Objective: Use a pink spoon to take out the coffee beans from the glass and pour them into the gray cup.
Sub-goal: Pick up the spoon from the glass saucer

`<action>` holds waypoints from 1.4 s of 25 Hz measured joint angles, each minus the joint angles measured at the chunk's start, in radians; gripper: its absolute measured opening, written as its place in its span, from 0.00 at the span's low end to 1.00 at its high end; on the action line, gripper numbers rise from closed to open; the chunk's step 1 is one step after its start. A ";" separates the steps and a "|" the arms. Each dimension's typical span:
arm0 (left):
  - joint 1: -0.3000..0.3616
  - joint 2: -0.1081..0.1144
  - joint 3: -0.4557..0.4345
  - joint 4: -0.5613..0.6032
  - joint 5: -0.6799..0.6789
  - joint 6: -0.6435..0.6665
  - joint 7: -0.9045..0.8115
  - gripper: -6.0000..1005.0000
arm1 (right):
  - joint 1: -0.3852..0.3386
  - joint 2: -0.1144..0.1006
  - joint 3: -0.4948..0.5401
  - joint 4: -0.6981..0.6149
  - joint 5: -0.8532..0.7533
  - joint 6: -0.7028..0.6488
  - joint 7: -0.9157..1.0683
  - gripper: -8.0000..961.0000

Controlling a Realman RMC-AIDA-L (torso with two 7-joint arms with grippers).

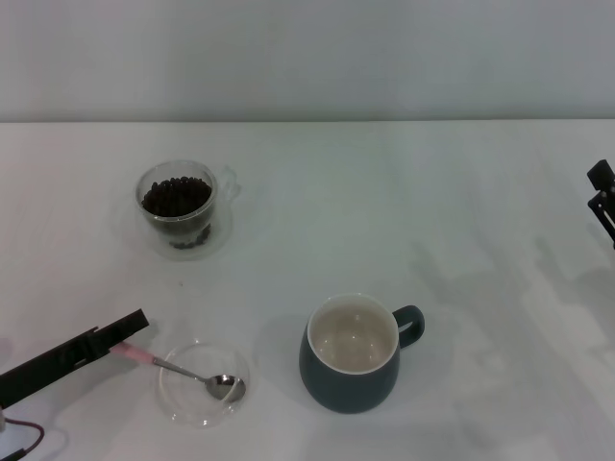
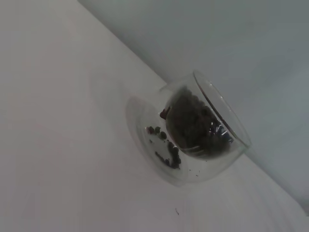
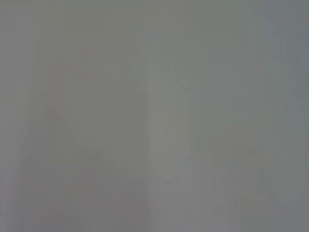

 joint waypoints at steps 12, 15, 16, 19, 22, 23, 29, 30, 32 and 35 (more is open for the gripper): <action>0.002 -0.001 -0.001 0.001 -0.016 -0.020 0.005 0.09 | -0.002 0.000 0.000 0.000 0.001 0.026 0.000 0.85; 0.002 -0.003 -0.002 0.001 -0.026 -0.019 0.005 0.07 | -0.001 0.000 0.001 0.000 0.005 0.037 0.000 0.85; 0.002 -0.003 -0.002 0.001 -0.032 -0.019 0.005 0.06 | -0.001 0.000 0.001 -0.001 0.007 0.040 0.000 0.85; 0.002 -0.005 -0.003 0.001 -0.043 -0.016 0.005 0.05 | 0.000 0.000 0.001 -0.003 0.010 0.041 0.000 0.85; 0.001 -0.005 -0.003 0.002 -0.050 -0.015 0.005 0.05 | 0.001 0.000 0.001 -0.006 0.010 0.042 0.000 0.85; 0.000 -0.005 -0.003 0.002 -0.053 -0.017 0.005 0.05 | 0.001 -0.001 0.001 -0.007 0.010 0.042 0.000 0.85; 0.000 -0.003 -0.003 0.003 -0.070 -0.028 0.002 0.05 | 0.003 -0.001 0.003 -0.009 0.010 0.049 0.000 0.85; 0.007 -0.001 -0.003 0.006 -0.088 -0.037 0.003 0.05 | 0.004 -0.001 0.003 -0.008 0.010 0.049 0.000 0.85; 0.016 0.000 -0.003 0.015 -0.101 -0.044 0.003 0.05 | 0.004 -0.002 0.003 -0.005 0.010 0.050 0.000 0.85; 0.035 -0.001 -0.003 0.041 -0.107 -0.056 0.004 0.06 | 0.003 -0.001 0.003 -0.003 0.010 0.052 0.000 0.85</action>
